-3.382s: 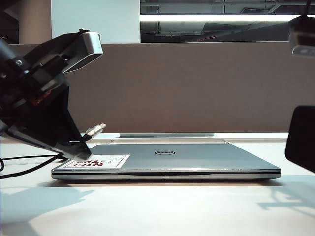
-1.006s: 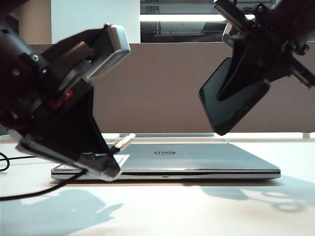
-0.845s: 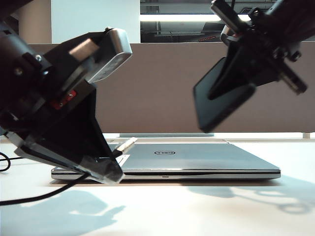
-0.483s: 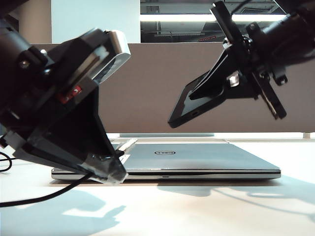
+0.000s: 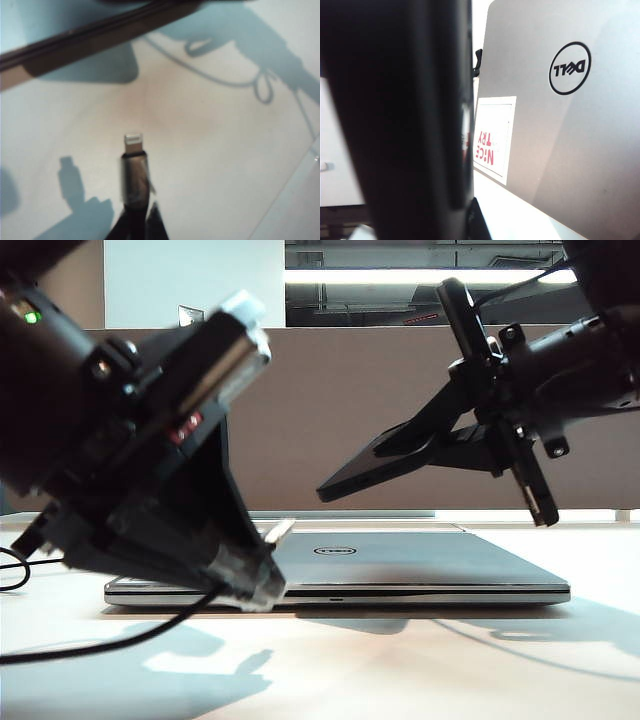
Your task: Pick up the charging cable and the phone, plug the charging cable into the charging port on the phone, and finally place them back on the table.
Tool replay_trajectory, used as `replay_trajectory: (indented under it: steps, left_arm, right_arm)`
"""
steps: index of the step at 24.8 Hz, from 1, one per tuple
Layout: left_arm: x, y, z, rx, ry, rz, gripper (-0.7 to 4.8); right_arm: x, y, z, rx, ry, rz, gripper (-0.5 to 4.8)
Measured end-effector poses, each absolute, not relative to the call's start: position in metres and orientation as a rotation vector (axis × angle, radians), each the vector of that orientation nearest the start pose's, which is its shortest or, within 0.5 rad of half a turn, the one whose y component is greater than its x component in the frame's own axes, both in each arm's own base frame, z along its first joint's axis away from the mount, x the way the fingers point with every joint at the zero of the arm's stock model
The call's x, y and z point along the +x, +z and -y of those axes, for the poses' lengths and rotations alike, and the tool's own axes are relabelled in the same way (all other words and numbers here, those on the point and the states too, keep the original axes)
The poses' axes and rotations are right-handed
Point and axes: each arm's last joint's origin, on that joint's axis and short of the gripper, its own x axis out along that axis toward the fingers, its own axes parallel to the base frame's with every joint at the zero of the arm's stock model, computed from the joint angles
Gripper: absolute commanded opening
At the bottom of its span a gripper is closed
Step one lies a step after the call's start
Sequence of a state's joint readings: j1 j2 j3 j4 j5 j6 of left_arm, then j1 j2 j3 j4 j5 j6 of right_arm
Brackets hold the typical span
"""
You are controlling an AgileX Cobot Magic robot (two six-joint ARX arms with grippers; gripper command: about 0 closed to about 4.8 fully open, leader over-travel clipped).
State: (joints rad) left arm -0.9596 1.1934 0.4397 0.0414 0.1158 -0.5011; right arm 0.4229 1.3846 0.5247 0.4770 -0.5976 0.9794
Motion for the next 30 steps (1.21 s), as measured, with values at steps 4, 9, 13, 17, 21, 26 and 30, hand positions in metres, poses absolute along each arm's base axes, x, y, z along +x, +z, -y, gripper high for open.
replay_trajectory:
  steps: [4, 9, 13, 17, 21, 26, 30]
  left_arm:
    - [0.123, 0.156, 0.181, -0.131, -0.809, -0.937, -0.06]
    - [0.125, 0.151, 0.185, -0.149, -0.805, -0.937, -0.06]
    - [0.127, 0.151, 0.187, -0.180, -0.802, -0.929, -0.06]
    - [0.129, 0.154, 0.189, -0.198, -0.814, -0.901, -0.06]
    - [0.130, 0.156, 0.191, -0.242, -0.811, -0.891, -0.06]
    - [0.130, 0.157, 0.192, -0.256, -0.810, -0.888, -0.06]
    - [0.130, 0.157, 0.192, -0.257, -0.810, -0.887, -0.06]
  right_arm:
    - [0.234, 0.178, -0.124, 0.929, 0.746, -0.874, -0.04]
    - [0.233, 0.170, -0.131, 0.926, 0.755, -0.917, -0.04]
    - [0.229, 0.173, -0.142, 0.903, 0.815, -0.898, -0.04]
    - [0.224, 0.173, -0.150, 0.864, 0.845, -0.892, -0.05]
    - [0.222, 0.172, -0.155, 0.834, 0.845, -0.876, -0.04]
    - [0.223, 0.172, -0.154, 0.813, 0.816, -0.843, -0.04]
    - [0.223, 0.172, -0.153, 0.810, 0.803, -0.836, -0.05]
